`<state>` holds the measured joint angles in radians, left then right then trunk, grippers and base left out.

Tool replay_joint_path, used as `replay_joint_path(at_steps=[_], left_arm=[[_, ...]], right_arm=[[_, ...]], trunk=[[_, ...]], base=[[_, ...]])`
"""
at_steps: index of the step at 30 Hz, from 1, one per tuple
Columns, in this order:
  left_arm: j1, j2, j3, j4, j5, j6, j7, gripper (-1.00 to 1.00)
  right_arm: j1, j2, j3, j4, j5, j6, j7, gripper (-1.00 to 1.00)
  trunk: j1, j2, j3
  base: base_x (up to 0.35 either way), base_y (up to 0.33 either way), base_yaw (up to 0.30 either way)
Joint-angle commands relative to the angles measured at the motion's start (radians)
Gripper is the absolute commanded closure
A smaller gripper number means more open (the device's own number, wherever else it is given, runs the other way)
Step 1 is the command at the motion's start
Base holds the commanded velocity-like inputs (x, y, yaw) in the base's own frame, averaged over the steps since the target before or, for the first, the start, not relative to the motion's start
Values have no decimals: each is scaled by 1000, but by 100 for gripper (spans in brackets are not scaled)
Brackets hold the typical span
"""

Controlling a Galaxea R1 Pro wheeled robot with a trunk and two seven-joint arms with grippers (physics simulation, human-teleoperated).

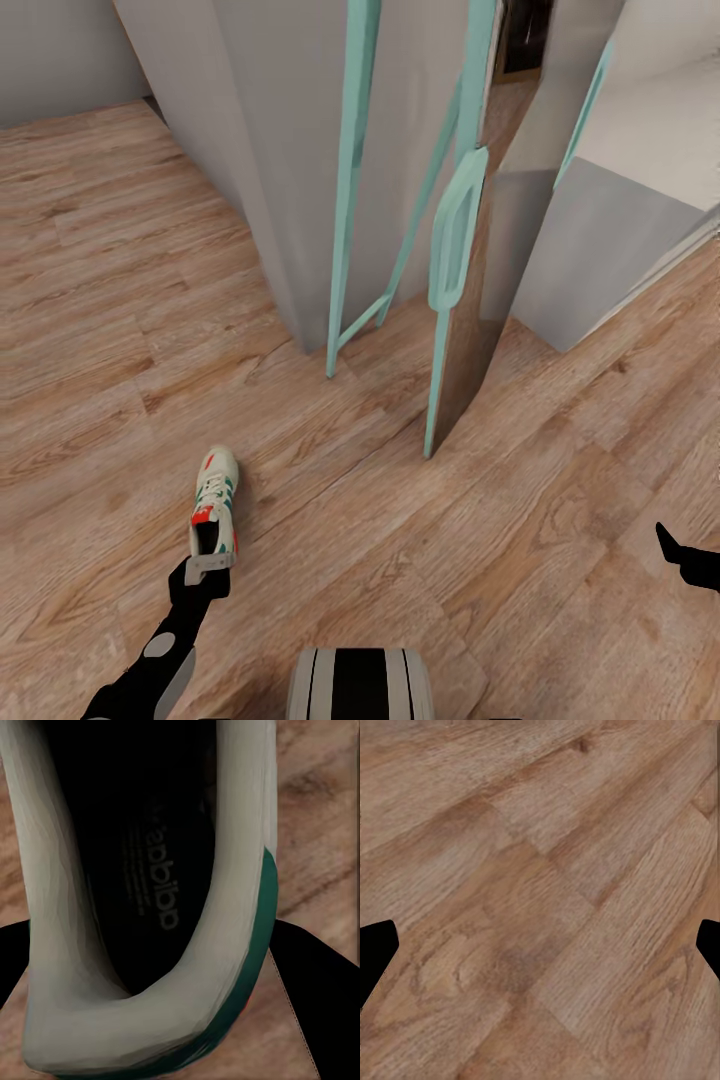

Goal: Pick up the two gym shoes and the two sandals from the corridor floor and place them onto the hallstand (shoe rack) in the corridor, making sure they are on the rack and not on the floor. Arrange them so the two gym shoes are next to each other and the two sandals are next to each other.

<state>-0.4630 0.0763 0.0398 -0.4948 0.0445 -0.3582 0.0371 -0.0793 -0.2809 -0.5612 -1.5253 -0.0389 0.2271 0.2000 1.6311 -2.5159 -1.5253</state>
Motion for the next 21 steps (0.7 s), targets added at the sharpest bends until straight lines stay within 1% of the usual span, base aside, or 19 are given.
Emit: replay_joint_path(at_steps=[1,14,16,21], left_arm=[[0,1,-1,1,5,-3,1,100],[8,4,3,1,6,-2,2,100],[10,10,17,1,7,-2,2,100],[14,30,97,1,9,-4,-8,100]], right_arm=[[-1,0,-2,-1,-4,6,6,-100],[-1,2,-2,-1,-4,6,6,-100],[-1,2,-2,-1,-4,6,6,-100],[0,2,-2,-1,-4,6,6,-100]], trunk=[[-1,0,5],[-6,3,75],[-7,4,86],[-10,5,113]], base=[[0,0,0],[0,0,0],[0,0,0],[0,0,0]])
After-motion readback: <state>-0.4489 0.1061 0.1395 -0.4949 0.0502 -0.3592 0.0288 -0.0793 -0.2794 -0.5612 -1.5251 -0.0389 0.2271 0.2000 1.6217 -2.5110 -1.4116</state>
